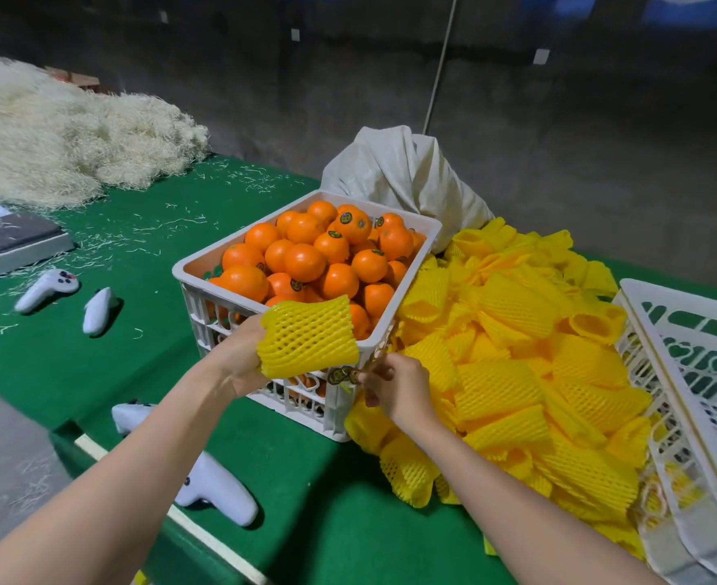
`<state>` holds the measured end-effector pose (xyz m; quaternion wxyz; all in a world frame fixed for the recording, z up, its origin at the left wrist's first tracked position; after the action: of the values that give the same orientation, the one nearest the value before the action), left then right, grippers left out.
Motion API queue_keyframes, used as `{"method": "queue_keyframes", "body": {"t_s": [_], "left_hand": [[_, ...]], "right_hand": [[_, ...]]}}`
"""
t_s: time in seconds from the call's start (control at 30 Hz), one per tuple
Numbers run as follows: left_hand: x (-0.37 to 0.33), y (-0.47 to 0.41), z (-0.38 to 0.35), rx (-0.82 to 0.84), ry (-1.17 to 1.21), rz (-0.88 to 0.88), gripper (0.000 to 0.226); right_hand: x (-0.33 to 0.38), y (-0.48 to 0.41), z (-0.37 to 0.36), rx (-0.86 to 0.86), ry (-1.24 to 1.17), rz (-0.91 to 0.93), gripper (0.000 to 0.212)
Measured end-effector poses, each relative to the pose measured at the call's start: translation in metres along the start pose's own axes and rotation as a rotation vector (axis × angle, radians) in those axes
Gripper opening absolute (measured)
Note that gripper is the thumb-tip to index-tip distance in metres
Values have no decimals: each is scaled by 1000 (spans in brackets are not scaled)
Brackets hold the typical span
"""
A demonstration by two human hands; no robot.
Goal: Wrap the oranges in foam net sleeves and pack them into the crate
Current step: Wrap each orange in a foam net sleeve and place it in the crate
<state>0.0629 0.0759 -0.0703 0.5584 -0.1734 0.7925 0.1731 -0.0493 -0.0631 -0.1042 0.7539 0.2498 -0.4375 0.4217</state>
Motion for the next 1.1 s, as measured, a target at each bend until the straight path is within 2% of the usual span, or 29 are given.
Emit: {"method": "queue_keyframes", "body": {"t_s": [0.07,0.1,0.2,0.27,0.3,0.37,0.4,0.5,0.57,0.6,0.67,0.7,0.77,0.83,0.9,0.93,0.97,1.0,1.07,1.1], "left_hand": [[-3,-4,1,-15,-52,-1,41],[-6,-6,2,-22,-80,-8,37],[-20,-14,-3,-28,-158,-49,27],[-28,-19,-6,-50,-195,-65,20],[-32,-22,-8,-63,-219,-77,19],[-41,-28,-14,-72,-296,-127,20],[-46,-31,-17,-77,-339,-160,22],[-62,-35,-26,-120,-479,-289,29],[-73,-34,-37,-169,-658,-403,34],[-77,-33,-42,-201,-757,-451,34],[-80,-33,-51,-248,-918,-502,30],[-79,-37,-54,-228,-992,-493,28],[-73,-50,-61,-31,-1069,-448,23],[-73,-59,-54,137,-901,-378,15],[-88,-72,-19,11,-737,-378,25],[-96,-83,4,-122,-787,-373,31],[-99,-96,24,-244,-942,-303,39],[-94,-110,41,-317,-1141,-157,50],[-77,-132,60,-322,-1429,109,74],[-72,-138,63,-306,-1494,148,80]], "right_hand": [[3,1,6,69,14,-10,6],[6,3,14,62,19,-10,9],[30,14,46,-84,8,83,19],[58,21,57,-129,-124,215,18],[73,24,59,-126,-171,274,19],[95,27,59,-99,-213,348,46],[104,27,59,-91,-243,378,51],[114,23,66,-133,-254,416,53],[114,12,70,-127,-261,394,58],[109,3,70,-99,-292,351,53],[96,-18,69,-29,-336,260,22],[92,-25,73,-26,-327,232,9],[80,-37,86,-81,-363,199,17],[66,-47,97,-113,-492,142,18],[57,-54,102,-129,-591,107,28],[55,-58,102,-135,-612,97,32],[55,-62,100,-132,-631,88,32],[55,-66,95,-117,-641,73,28],[57,-75,83,-79,-666,43,24],[58,-78,78,-68,-687,32,27]]}}
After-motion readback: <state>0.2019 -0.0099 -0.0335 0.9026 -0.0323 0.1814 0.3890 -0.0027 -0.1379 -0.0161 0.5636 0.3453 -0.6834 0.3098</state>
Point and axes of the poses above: each hand's wrist, its own y-axis away from the middle knuckle, its own z-axis out of the back of the hand, x = y × z, the point moved 10 cm from there along -y, towards the middle knuckle, and after that the axes turned 10 degrees about x, right-handed, at the moved point
